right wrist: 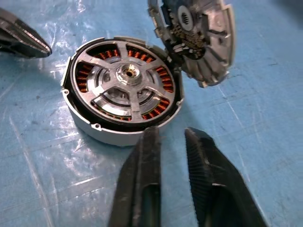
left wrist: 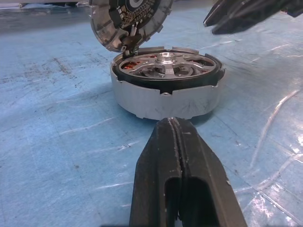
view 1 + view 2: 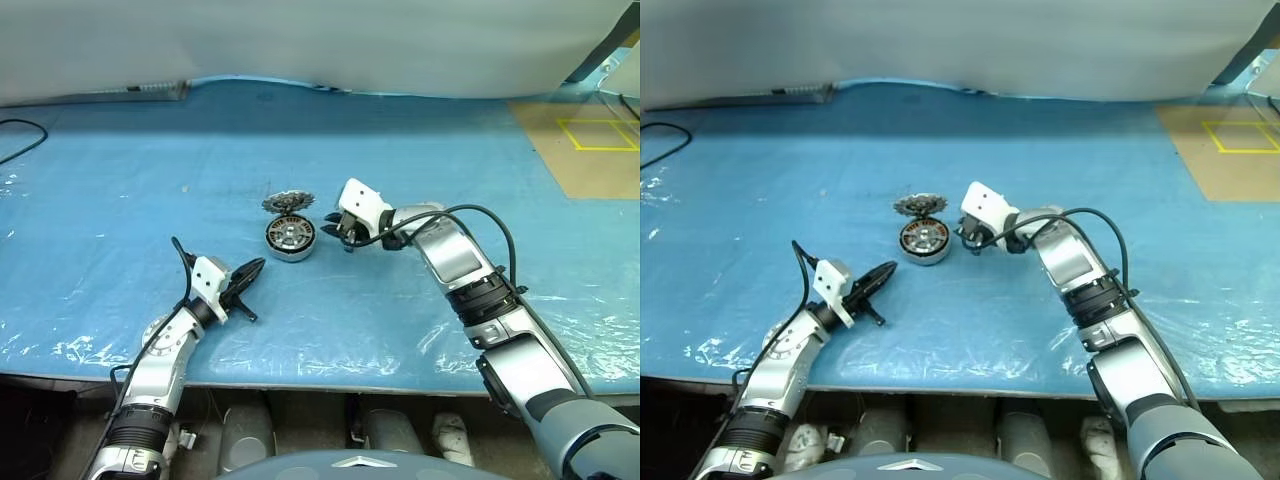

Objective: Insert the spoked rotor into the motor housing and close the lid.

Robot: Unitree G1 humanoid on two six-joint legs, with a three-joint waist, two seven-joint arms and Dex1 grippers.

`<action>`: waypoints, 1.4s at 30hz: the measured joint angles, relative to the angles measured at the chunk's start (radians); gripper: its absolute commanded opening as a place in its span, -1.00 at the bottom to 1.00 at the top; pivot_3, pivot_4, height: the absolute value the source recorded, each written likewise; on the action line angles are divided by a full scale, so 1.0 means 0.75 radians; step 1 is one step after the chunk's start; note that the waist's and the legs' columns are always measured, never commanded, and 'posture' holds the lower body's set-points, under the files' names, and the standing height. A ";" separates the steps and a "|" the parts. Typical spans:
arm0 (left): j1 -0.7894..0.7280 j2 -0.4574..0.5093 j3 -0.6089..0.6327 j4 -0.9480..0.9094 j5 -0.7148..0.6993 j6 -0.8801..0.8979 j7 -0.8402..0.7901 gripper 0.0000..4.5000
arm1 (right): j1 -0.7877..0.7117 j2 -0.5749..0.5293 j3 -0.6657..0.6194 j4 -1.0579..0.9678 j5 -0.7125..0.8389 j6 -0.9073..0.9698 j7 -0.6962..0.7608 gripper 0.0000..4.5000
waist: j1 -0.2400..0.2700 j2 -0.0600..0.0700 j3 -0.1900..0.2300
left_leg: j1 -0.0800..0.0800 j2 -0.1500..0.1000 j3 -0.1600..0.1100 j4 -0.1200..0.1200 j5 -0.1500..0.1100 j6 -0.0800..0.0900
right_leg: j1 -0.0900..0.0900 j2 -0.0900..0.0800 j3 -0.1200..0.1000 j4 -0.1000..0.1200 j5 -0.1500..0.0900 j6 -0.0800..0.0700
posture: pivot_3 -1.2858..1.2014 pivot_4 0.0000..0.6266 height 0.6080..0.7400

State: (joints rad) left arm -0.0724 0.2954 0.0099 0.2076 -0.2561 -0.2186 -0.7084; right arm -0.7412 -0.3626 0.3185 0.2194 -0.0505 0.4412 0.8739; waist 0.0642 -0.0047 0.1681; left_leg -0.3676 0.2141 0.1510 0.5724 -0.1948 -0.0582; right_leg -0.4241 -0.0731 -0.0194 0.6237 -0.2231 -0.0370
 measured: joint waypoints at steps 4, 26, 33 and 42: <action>-0.003 -0.002 0.000 0.017 0.000 -0.006 -0.006 -1.00 | -0.002 0.100 0.000 0.000 0.020 0.043 -0.046 -0.99 | -0.008 0.000 0.000 | 0.000 0.000 0.000 0.000 0.000 0.000 | 0.000 0.000 0.000 0.000 0.000 0.000 | 0.03 -0.52 1.00; -0.003 -0.002 0.000 0.017 0.000 -0.013 -0.008 -1.00 | 0.116 0.267 0.076 -0.043 0.020 0.110 -0.141 -0.99 | -0.024 0.000 0.000 | 0.000 0.000 0.000 0.000 0.000 0.000 | 0.000 0.000 0.000 0.000 0.000 0.000 | 0.03 -0.52 1.00; -0.004 -0.002 -0.001 0.016 0.000 -0.012 -0.007 -1.00 | 0.069 0.155 0.033 -0.043 0.043 0.106 -0.109 -0.99 | -0.023 0.000 0.000 | 0.000 -0.001 0.000 0.000 0.000 0.000 | 0.000 -0.001 0.000 0.000 0.000 0.000 | 0.03 -0.52 1.00; -0.030 -0.016 -0.006 0.021 0.000 -0.013 -0.009 -1.00 | -0.167 0.004 0.010 0.359 -0.064 -0.205 -0.135 -0.99 | -0.035 0.000 0.000 | 0.000 -0.001 0.000 0.001 0.000 0.000 | 0.000 0.000 0.000 0.001 0.000 0.000 | 0.03 -0.52 1.00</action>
State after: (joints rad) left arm -0.0949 0.2836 0.0051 0.2230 -0.2560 -0.2286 -0.7152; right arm -0.8665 -0.3594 0.3260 0.4889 -0.0984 0.2875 0.7723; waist 0.0379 -0.0047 0.1680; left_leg -0.3673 0.2136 0.1510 0.5732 -0.1948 -0.0583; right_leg -0.4240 -0.0733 -0.0191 0.6246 -0.2229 -0.0373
